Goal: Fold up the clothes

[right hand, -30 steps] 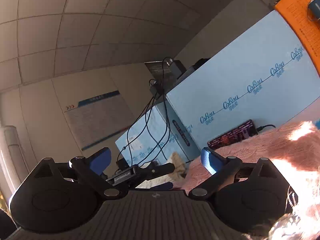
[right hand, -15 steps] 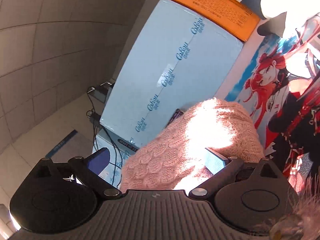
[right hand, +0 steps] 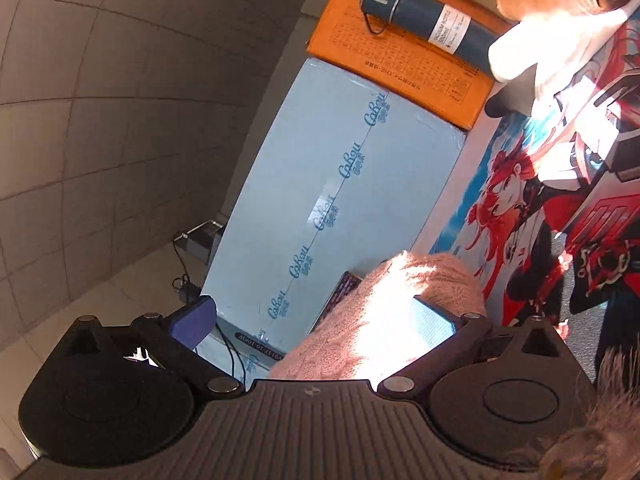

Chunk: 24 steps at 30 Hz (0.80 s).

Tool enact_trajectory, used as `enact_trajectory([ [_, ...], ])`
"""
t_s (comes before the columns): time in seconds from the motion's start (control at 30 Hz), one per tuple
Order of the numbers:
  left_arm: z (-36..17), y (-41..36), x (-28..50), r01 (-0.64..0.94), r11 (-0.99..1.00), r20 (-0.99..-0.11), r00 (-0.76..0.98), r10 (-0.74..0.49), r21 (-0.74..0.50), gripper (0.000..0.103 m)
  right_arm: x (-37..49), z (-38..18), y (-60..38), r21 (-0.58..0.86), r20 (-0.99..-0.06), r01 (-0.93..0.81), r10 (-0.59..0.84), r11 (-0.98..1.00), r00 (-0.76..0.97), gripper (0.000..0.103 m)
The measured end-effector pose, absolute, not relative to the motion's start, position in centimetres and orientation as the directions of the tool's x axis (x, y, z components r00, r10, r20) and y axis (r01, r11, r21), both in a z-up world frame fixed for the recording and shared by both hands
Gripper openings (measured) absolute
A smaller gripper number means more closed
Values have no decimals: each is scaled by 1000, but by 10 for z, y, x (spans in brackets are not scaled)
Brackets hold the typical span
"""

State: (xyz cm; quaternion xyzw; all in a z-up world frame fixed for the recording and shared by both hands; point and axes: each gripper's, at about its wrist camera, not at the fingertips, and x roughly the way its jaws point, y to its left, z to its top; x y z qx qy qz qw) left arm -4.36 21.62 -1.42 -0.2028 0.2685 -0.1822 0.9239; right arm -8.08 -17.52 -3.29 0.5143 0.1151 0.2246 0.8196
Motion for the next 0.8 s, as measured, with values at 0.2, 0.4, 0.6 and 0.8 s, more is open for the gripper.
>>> enact_trajectory([
  [0.2, -16, 212, -42, 249, 822, -428, 756, -495, -512, 103, -80, -31, -170, 859, -87, -138, 406, 494, 910, 103],
  [0.4, -18, 207, -41, 253, 826, -435, 752, -496, -504, 103, -74, -25, -148, 748, -211, -104, 382, 656, 900, 103],
  [0.6, -21, 201, -40, 282, 828, -449, 732, -512, -485, 103, -68, -23, -132, 662, -302, -85, 370, 745, 879, 103],
  [0.8, -22, 199, -40, 316, 808, -442, 709, -549, -497, 103, -68, -22, -126, 655, -316, -133, 429, 744, 846, 103],
])
